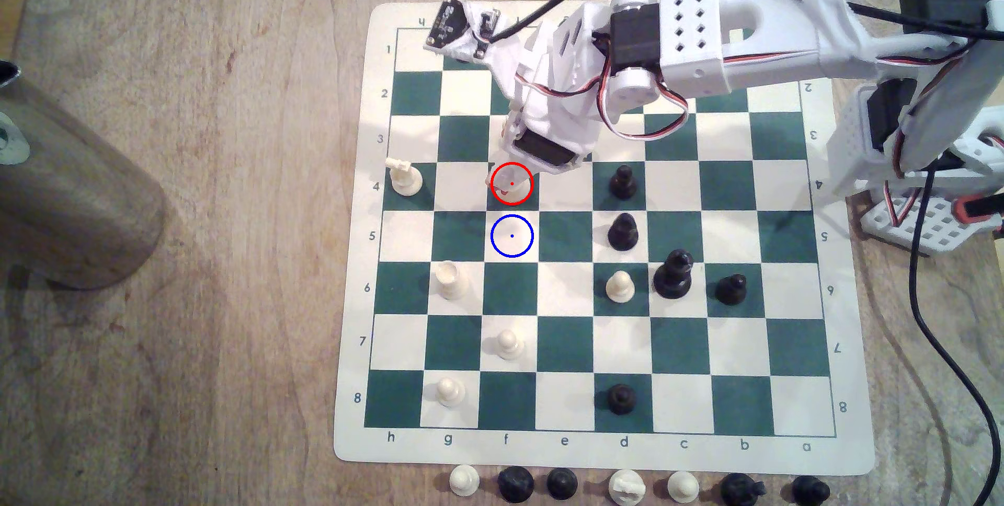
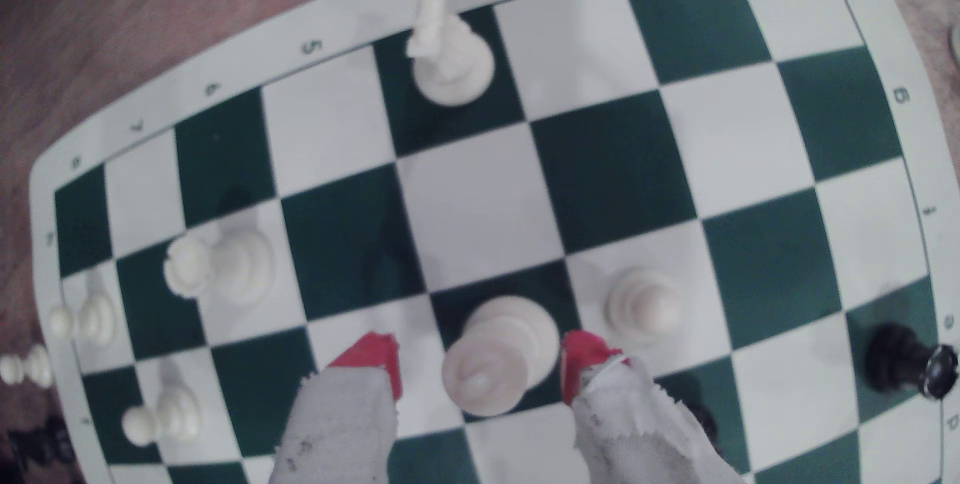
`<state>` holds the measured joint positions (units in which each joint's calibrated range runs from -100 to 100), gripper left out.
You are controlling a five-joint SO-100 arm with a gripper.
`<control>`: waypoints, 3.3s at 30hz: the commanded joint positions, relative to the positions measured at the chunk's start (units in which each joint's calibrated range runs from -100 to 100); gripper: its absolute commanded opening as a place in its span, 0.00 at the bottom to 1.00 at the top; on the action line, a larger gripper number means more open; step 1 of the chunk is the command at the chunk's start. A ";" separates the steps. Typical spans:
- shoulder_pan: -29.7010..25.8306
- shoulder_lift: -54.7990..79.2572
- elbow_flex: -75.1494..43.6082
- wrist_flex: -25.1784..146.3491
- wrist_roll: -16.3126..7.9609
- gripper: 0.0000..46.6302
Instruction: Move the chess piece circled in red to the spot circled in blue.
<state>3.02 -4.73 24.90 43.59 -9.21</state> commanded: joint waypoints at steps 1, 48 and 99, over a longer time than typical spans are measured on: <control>-0.48 -0.44 -4.50 -0.75 0.05 0.34; -4.08 -17.76 -0.69 3.34 0.39 0.01; -8.07 -0.87 0.40 -3.29 0.05 0.00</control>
<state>-4.50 -5.24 27.25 41.27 -9.06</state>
